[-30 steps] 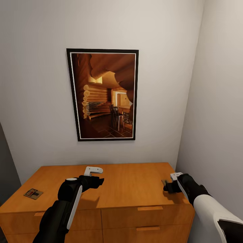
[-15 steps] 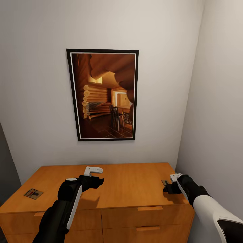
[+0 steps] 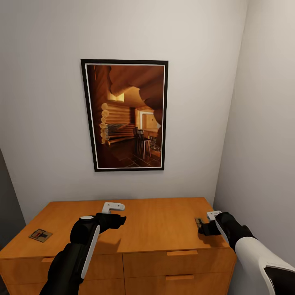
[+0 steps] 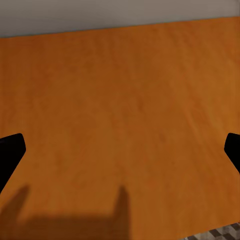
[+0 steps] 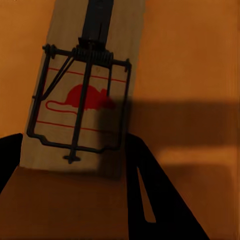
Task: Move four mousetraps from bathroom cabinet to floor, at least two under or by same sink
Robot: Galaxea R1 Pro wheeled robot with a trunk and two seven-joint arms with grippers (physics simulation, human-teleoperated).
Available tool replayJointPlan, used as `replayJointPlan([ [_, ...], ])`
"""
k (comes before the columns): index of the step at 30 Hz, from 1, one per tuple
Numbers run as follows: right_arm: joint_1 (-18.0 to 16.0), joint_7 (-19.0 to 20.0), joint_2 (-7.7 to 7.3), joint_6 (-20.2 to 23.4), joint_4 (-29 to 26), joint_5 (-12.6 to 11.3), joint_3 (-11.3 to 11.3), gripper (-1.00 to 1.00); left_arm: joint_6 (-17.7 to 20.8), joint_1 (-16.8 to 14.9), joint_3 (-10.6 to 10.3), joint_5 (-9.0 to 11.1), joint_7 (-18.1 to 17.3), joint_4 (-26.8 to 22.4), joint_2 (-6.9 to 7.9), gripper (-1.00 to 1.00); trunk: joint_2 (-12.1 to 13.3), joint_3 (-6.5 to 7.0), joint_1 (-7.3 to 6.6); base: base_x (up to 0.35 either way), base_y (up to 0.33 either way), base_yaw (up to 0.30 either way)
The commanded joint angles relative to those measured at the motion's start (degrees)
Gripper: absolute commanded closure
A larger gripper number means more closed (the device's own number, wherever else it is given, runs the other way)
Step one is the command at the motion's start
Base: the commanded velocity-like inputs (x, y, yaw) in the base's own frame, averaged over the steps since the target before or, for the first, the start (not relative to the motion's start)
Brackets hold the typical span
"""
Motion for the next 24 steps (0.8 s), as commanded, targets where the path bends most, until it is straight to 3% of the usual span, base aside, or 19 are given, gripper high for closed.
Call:
replayJointPlan([
  [1, 0.0, 0.4, 0.02, 0.4, 1.9, 0.4, -0.4, 1.00, 0.2, 0.0, 0.0, -0.6, -0.5, -0.1, -0.02, -1.00, -0.1, -0.11, 0.02, 0.000, 0.000, 0.000],
  [17, 0.0, 0.9, -0.16, 0.9, 0.1, 0.5, -0.7, 1.00, 0.2, 0.0, 0.0, -0.6, -0.5, -0.1, -0.02, -1.00, -0.1, -0.11, 0.02, 0.000, 0.000, 0.000],
  [18, 0.0, 1.1, -0.63, 3.5, -5.2, 0.5, -0.7, 1.00, 0.2, 0.0, 0.1, -0.6, -0.5, -0.1, -0.02, -1.00, -0.1, -0.11, 0.02, 0.000, 0.000, 0.000],
  [24, 0.0, 1.3, -0.85, 14.1, -20.7, -0.1, -0.9, 1.00, 0.2, 0.0, 0.1, -0.6, -0.5, -0.1, -0.02, -1.00, -0.1, -0.11, 0.02, 0.000, 0.000, 0.000],
])
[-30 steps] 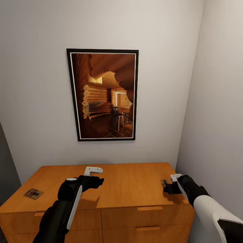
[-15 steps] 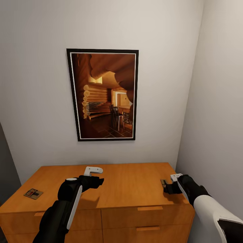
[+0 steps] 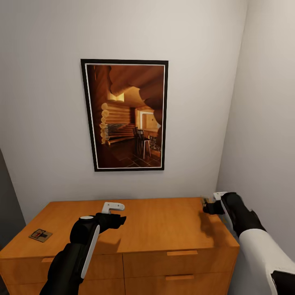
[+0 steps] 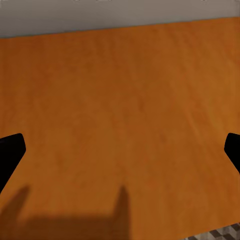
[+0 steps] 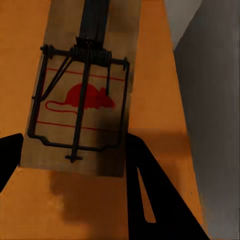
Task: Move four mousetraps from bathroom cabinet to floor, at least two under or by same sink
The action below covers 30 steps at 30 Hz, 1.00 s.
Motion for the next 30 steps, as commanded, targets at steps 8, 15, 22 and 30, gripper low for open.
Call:
replayJointPlan([
  [8, 0.0, 1.1, 0.26, 8.2, -11.9, -0.2, -0.3, 1.00, 0.2, -0.1, 0.0, -0.6, -0.5, 0.0, -0.02, -1.00, -0.1, -0.11, 0.02, 0.000, 0.000, 0.000],
  [15, 0.3, 1.5, 0.61, 7.7, -13.2, -0.3, -0.3, 1.00, 0.2, -0.1, 0.0, -0.6, -0.5, 0.0, 0.01, -1.00, -0.1, -0.11, 0.02, 0.000, 0.000, 0.000],
  [22, 1.0, 2.3, 0.79, -2.9, -13.0, -0.3, -0.2, 1.00, 0.0, -0.1, 0.2, -0.6, -0.4, 0.0, 0.06, -1.00, -0.1, -0.11, 0.02, 0.000, 0.000, 0.000],
  [30, 5.7, 2.8, 0.78, -11.5, -12.6, -0.3, -0.2, 1.00, -0.2, -0.1, 1.2, -0.6, -0.3, 0.0, 0.08, -1.00, -0.1, -0.11, 0.02, 0.000, 0.000, 0.000],
])
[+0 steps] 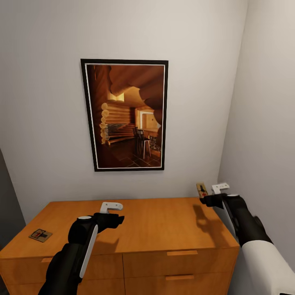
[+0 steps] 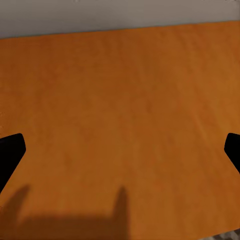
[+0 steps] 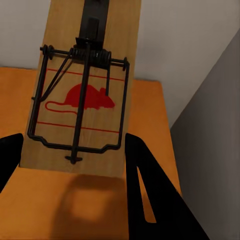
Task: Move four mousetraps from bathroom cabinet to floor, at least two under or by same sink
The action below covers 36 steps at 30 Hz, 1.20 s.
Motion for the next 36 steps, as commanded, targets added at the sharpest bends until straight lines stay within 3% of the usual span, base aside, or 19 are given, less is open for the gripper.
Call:
replayJointPlan([
  [1, 0.2, 0.5, 0.02, -0.1, -0.1, 0.5, -0.1, 1.00, 0.2, 0.0, 0.1, -0.6, -0.5, -0.1, 0.00, -1.00, -0.1, -0.10, 0.02, 0.000, 0.000, 0.000],
  [12, 0.7, 0.5, -0.07, -0.1, -0.2, 0.5, -0.1, 1.00, 0.1, -0.1, 1.3, -0.6, -0.5, -0.1, 0.05, -1.00, -0.1, -0.10, 0.02, 0.000, 0.000, 0.000],
  [24, 0.7, 0.5, -0.01, 0.5, -0.7, 0.3, -0.4, 1.00, -0.1, -0.1, 1.4, -0.7, -0.4, -0.4, 0.19, -1.00, -0.1, -0.10, 0.02, 0.000, 0.000, 0.001],
  [36, 0.7, 0.5, -0.09, 0.6, -0.7, -1.1, -0.4, 1.00, -0.1, -0.1, 1.6, -0.8, -0.3, -0.5, 0.23, -1.00, -0.1, -0.10, 0.02, 0.000, 0.000, 0.223],
])
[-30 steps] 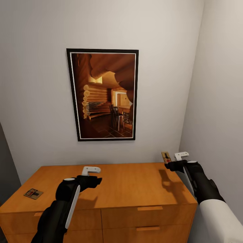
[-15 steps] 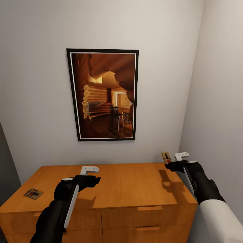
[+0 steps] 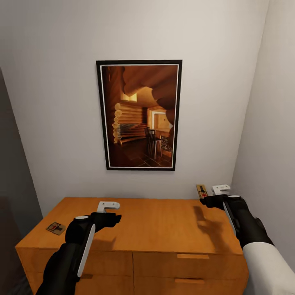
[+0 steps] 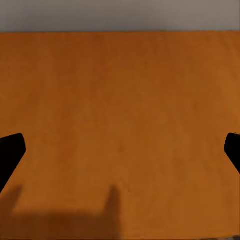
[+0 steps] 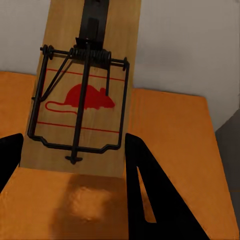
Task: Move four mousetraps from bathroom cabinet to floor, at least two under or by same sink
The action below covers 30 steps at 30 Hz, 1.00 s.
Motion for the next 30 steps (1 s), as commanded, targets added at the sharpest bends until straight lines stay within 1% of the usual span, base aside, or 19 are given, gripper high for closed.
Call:
replayJointPlan([
  [1, 0.0, 0.5, 0.01, 0.2, -0.1, 0.5, -0.1, 1.00, 0.2, -0.1, 0.0, -0.6, -0.5, 0.0, -0.04, -1.00, -0.1, -0.10, 0.02, 0.000, 0.000, 0.287],
  [4, 0.0, 0.5, 0.02, 0.2, -0.1, 0.4, -0.1, 1.00, 0.3, -0.1, 0.2, -0.6, -0.5, -0.1, -0.04, -1.00, -0.1, -0.10, 0.02, 0.000, 0.000, 0.290],
  [6, 0.0, 0.5, 0.02, 0.2, -0.1, 0.4, -0.1, 1.00, 0.3, 0.0, 1.4, -0.6, -0.5, -0.1, -0.07, -1.00, -0.1, -0.10, 0.02, 0.000, 0.000, 0.292],
  [7, 0.0, 0.5, 0.02, 0.2, -0.1, 0.4, -0.1, 1.00, 0.3, -0.1, 2.8, -0.6, -0.5, -0.1, -0.09, -1.00, -0.1, -0.10, 0.02, 0.000, 0.000, 0.292],
  [8, 0.0, 0.5, 0.02, 0.2, -0.1, 0.4, -0.1, 1.00, 0.3, 0.0, 3.6, -0.6, -0.5, -0.1, -0.10, -1.00, -0.1, -0.10, 0.02, 0.000, 0.000, 0.292],
  [9, 0.0, 0.5, 0.02, 0.2, -0.1, 0.4, -0.1, 1.00, 0.3, 0.0, 5.3, -0.6, -0.6, -0.1, -0.11, -1.00, -0.1, -0.10, 0.02, 0.000, 0.000, 0.293],
  [10, 0.0, 0.5, 0.02, 0.2, -0.1, 0.4, -0.1, 1.00, 0.3, -0.1, 6.0, -0.6, -0.6, 0.0, -0.10, -1.00, -0.1, -0.10, 0.02, 0.000, 0.000, 0.293],
  [11, 0.0, 0.5, 0.02, 0.2, -0.1, 0.4, -0.1, 1.00, 0.3, 0.0, 7.3, -0.6, -0.6, 0.0, -0.08, -1.00, -0.1, -0.10, 0.02, 0.000, 0.000, 0.293],
  [13, 0.0, 0.5, 0.02, 0.2, -0.1, 0.4, -0.1, 1.00, 0.2, 0.0, 8.4, -0.6, -0.6, 0.0, -0.06, -1.00, -0.1, -0.10, 0.02, 0.000, 0.000, 0.293],
  [17, 0.0, 0.5, 0.02, 0.2, -0.1, 0.4, -0.1, 1.00, 0.2, -0.1, 9.3, -0.6, -0.6, 0.0, -0.07, -1.00, -0.1, -0.10, 0.02, 0.000, 0.000, 0.293],
  [21, 0.0, 0.5, 0.02, 0.3, -0.1, 0.4, -0.1, 1.00, 0.2, 0.0, 9.6, -0.9, -0.1, 0.0, -0.26, -1.00, -0.1, -0.10, 0.02, 0.000, 0.000, 0.293],
  [23, 0.0, 0.5, 0.02, 0.3, -0.1, 0.4, -0.1, 1.00, 0.3, 0.0, 9.6, -0.9, 1.3, 0.0, -0.42, -1.00, -0.1, -0.10, 0.02, 0.000, 0.000, 0.293],
  [25, 0.0, 0.5, 0.02, 0.3, -0.1, 0.4, -0.1, 1.00, 0.2, -0.1, 9.6, -0.7, 4.4, -0.1, -0.80, -1.00, -0.1, -0.10, 0.02, 0.000, 0.000, 0.293],
  [26, 0.0, 0.5, 0.02, 0.3, -0.1, 0.4, -0.1, 1.00, 0.2, -0.1, 9.6, -0.6, 7.0, -0.2, -1.31, -1.00, -0.1, -0.10, 0.02, 0.000, 0.000, 0.293],
  [27, 0.0, 0.5, 0.02, 0.3, -0.1, 0.4, -0.1, 1.00, 0.2, -0.1, 9.6, -0.6, 8.4, -0.2, -1.58, -1.00, -0.1, -0.10, 0.02, 0.000, 0.000, 0.293],
  [28, 0.0, 0.5, 0.02, 0.6, -0.1, 0.4, -0.1, 1.00, 0.2, -0.1, 9.5, -0.4, 11.0, -0.3, -2.03, -1.00, -0.1, -0.10, 0.02, 0.000, 0.000, 0.293],
  [29, 0.0, 0.5, 0.02, 0.8, -0.1, 0.4, -0.1, 1.00, 0.2, -0.3, 9.4, -0.3, 12.2, -0.3, -2.19, -1.00, -0.1, -0.10, 0.02, 0.000, 0.000, 0.293],
  [30, 0.0, 0.5, 0.02, 1.3, -0.1, 0.4, -0.1, 1.00, 0.2, -0.7, 9.4, 0.1, 14.1, -0.4, -2.46, -1.00, -0.1, -0.10, 0.02, 0.000, 0.000, 0.269],
])
